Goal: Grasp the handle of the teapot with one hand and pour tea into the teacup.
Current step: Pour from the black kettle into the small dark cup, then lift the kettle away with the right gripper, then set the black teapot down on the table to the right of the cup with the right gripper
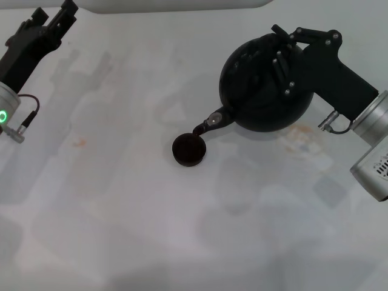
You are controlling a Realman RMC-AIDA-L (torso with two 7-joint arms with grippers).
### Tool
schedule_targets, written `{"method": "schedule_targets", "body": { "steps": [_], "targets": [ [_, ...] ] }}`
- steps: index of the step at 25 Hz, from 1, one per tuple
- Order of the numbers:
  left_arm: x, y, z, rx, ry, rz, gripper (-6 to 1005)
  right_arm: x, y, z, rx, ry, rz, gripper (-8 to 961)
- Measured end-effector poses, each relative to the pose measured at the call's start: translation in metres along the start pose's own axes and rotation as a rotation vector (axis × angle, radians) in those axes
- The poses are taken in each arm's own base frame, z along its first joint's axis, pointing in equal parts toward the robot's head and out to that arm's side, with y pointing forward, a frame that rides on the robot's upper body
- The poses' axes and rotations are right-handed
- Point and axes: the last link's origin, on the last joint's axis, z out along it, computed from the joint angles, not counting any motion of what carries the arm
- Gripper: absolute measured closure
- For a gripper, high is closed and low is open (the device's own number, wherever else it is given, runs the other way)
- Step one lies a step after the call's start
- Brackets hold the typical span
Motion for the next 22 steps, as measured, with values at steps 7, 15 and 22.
{"method": "schedule_targets", "body": {
  "steps": [7,15,22],
  "targets": [
    [0.001,-0.001,0.0,0.003,0.003,0.001,151,0.001,-0.001,0.001,0.004,0.003,0.082,845],
    [0.0,-0.001,0.0,0.004,0.002,0.0,152,0.001,-0.011,0.0,0.044,-0.015,0.473,844],
    [0.001,0.0,0.0,0.002,0.003,0.0,152,0.013,-0.024,-0.024,0.164,-0.002,0.767,844]
  ]
}}
